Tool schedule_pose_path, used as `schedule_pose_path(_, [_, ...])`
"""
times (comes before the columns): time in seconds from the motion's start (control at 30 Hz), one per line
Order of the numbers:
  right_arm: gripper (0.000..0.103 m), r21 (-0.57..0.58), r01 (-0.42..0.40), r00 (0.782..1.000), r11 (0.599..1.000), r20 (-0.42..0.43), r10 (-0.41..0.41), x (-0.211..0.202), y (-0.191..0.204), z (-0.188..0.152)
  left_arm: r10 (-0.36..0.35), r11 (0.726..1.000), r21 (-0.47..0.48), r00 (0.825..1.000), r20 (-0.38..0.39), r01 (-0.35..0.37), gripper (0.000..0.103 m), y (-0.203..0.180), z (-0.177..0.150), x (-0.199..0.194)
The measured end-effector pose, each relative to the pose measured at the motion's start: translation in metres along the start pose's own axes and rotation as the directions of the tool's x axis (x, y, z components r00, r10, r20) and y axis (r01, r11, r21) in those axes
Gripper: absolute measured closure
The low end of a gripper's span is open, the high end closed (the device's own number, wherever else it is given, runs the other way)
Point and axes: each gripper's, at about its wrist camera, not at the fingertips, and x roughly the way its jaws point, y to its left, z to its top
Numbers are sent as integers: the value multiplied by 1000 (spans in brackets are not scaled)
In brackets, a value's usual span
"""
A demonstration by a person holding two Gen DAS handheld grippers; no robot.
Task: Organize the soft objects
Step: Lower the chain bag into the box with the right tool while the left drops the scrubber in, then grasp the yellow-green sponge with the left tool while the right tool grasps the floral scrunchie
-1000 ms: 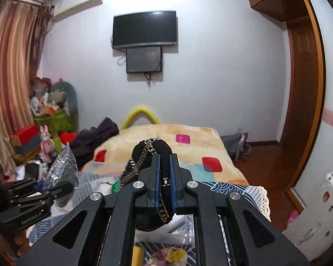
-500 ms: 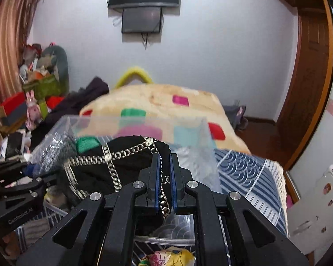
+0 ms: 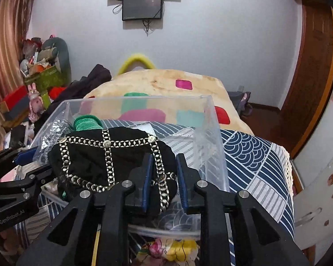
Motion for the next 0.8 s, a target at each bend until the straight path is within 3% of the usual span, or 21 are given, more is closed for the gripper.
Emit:
schedule_pose_path(0.07, [82,8,-4,1000,1000,6,4,-5,-1,-1,-6,1000,-6,1000,9,7,51,1,0,-7])
schedule_pose_path(0.2, [70,9,-12,999,1000,36,12,-20,-1,-1,-7,1000,-10,999,40,8,45,0,2,-24])
schedule_pose_path(0.33, [67,5,-21,997,1000,81,20,-37,-1,0,-4,1000,-5,997,83,5,41,-4,4,-46])
schedule_pose_path(0.53, [48,11,-33,986,999,163,31,-68,-3,0,-9,1000,-6,991,132,10,25,-12,-1,-74])
schedule_pose_path(0.6, [43,11,-36,984,999,177,34,-75,-4,-3,-12,1000,-11,990,137,13,15,-15,-4,-81])
schedule_pose_path(0.7, [33,7,-41,982,999,182,39,-81,-4,-10,-8,1000,-9,991,133,9,10,-22,-10,-85])
schedule_pose_path(0.8, [30,3,-35,985,999,170,34,-81,-4,-20,9,1000,10,993,121,-10,10,-30,-16,-85])
